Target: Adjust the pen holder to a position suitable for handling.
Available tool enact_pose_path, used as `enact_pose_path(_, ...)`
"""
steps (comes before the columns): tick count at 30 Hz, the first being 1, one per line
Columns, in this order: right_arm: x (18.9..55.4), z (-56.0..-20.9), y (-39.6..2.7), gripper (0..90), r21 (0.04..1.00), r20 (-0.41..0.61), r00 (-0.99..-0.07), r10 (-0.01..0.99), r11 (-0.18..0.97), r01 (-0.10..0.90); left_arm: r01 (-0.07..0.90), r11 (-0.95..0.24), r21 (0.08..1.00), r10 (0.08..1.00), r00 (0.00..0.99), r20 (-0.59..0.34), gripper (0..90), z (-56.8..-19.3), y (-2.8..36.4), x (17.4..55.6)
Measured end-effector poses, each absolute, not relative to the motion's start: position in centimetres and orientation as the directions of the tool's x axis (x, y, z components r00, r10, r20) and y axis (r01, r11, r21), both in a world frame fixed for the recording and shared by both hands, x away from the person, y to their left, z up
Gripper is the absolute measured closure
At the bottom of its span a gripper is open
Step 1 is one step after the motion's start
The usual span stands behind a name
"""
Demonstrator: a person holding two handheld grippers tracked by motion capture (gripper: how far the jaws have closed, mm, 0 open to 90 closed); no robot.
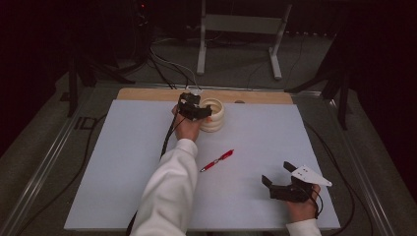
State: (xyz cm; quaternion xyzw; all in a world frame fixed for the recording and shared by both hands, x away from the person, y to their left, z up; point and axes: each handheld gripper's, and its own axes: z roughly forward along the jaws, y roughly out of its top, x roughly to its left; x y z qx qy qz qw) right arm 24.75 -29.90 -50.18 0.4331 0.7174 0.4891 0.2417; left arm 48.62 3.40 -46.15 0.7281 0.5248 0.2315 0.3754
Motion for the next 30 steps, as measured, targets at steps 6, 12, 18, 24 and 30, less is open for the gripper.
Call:
enact_pose_path(6,24.8,-50.2,-29.8,0.4,0.910,0.076,-0.508,0.858,0.149,0.387,0.612,-0.158,0.775,0.939,0.337,-0.075,62.8,-46.2,3.5,48.2)
enact_pose_path(12,24.8,-50.2,-29.8,0.4,0.911,0.070,-0.511,0.857,0.154,0.384,0.614,-0.134,0.778,0.944,0.318,-0.088,76.0,-46.3,4.0,47.7)
enact_pose_path(18,24.8,-50.2,-29.8,0.4,0.911,0.069,-0.509,0.858,0.154,0.383,0.607,-0.137,0.783,0.943,0.322,-0.085,76.6,-46.2,4.8,47.1)
enact_pose_path(24,24.8,-50.2,-29.7,0.4,0.911,0.067,-0.511,0.857,0.157,0.382,0.596,-0.131,0.792,0.936,0.337,-0.099,76.7,-45.5,5.9,46.1)
enact_pose_path(30,24.7,-50.2,-29.6,0.4,0.909,0.066,-0.510,0.857,0.159,0.385,0.573,-0.141,0.807,0.929,0.358,-0.092,76.7,-44.4,6.8,44.8)
